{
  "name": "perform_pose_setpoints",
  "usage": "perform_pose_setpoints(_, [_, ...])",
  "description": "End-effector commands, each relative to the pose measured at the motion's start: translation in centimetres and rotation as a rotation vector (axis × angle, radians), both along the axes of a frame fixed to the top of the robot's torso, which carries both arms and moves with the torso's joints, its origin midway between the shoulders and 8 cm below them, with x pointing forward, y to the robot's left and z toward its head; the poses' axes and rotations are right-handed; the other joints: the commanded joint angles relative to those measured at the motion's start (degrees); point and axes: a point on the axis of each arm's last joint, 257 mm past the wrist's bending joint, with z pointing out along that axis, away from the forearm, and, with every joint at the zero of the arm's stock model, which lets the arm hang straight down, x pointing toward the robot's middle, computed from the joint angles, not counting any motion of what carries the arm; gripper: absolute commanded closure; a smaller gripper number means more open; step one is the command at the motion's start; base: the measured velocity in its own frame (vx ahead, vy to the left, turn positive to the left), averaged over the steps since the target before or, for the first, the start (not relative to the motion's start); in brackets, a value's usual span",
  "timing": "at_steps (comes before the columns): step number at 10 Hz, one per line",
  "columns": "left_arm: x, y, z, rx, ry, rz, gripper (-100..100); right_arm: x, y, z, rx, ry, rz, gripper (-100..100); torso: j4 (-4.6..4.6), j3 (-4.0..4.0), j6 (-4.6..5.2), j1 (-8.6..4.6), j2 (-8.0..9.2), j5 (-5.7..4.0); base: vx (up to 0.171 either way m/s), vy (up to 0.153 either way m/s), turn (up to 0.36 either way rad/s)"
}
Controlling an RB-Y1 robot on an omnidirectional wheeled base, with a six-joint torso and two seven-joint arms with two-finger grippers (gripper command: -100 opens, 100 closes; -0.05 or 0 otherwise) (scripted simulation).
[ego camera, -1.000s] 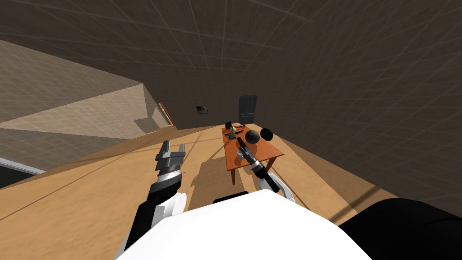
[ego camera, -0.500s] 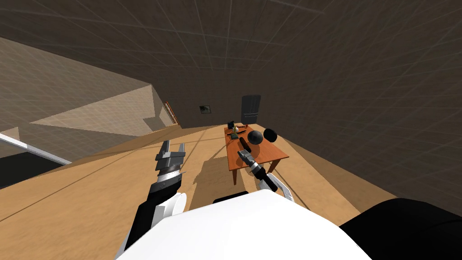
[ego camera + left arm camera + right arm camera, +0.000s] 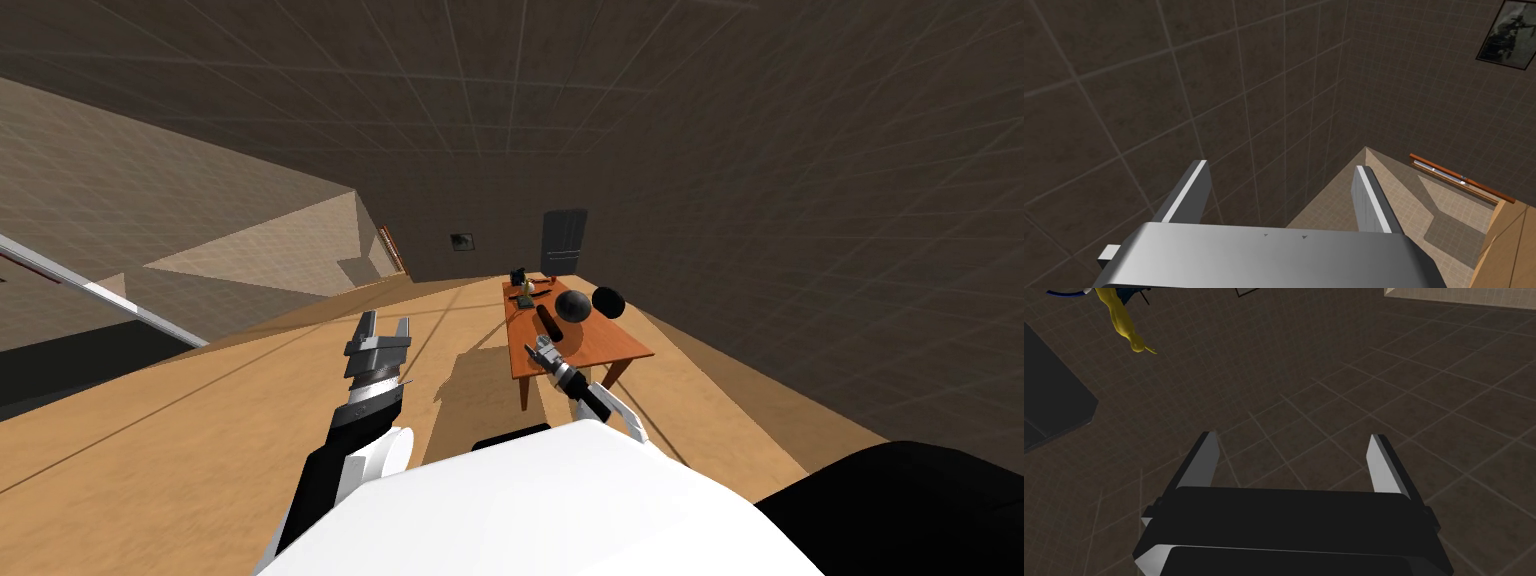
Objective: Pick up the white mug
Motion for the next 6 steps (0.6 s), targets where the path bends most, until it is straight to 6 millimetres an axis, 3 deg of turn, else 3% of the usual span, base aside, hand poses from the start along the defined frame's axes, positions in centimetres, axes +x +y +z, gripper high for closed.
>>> perform_pose_setpoints(1, [0.0,0.0,0.0,0.0,0.0,0.0,0,-0.1,-0.3,-1.1,-0.056,0.006,0.004,-100,0.0,0.0,0.0,0.0,0.0,0.0,0.009,0.004,0.079])
perform_pose_setpoints(2, [0.0,0.0,0.0,0.0,0.0,0.0,0,-0.1,-0.7,-3.2,-0.144,0.025,0.017,-100,0.0,0.01,0.03,-0.01,0.01,0.0,0.01,0.006,0.114])
perform_pose_setpoints(3, [0.0,0.0,0.0,0.0,0.0,0.0,0,-0.1,-0.7,-3.2,-0.151,0.021,0.017,-100,0.0,0.0,0.01,-0.01,0.01,0.0,0.008,0.003,0.085])
perform_pose_setpoints(4, [0.0,0.0,0.0,0.0,0.0,0.0,0,-0.3,-1.2,-5.3,-0.242,0.039,0.031,-100,0.0,0.01,0.03,-0.02,0.02,0.0,0.009,0.006,0.153])
perform_pose_setpoints(5, [0.0,0.0,0.0,0.0,0.0,0.0,0,-0.3,-1.2,-5.3,-0.248,0.036,0.031,-100,0.0,0.0,0.01,-0.01,0.01,0.0,0.008,0.002,0.06])
perform_pose_setpoints(6, [0.0,0.0,0.0,0.0,0.0,0.0,0,-0.4,-2.0,-7.3,-0.339,0.053,0.046,-100,0.0,0.01,0.05,-0.02,0.02,0.0,0.008,0.006,0.12])
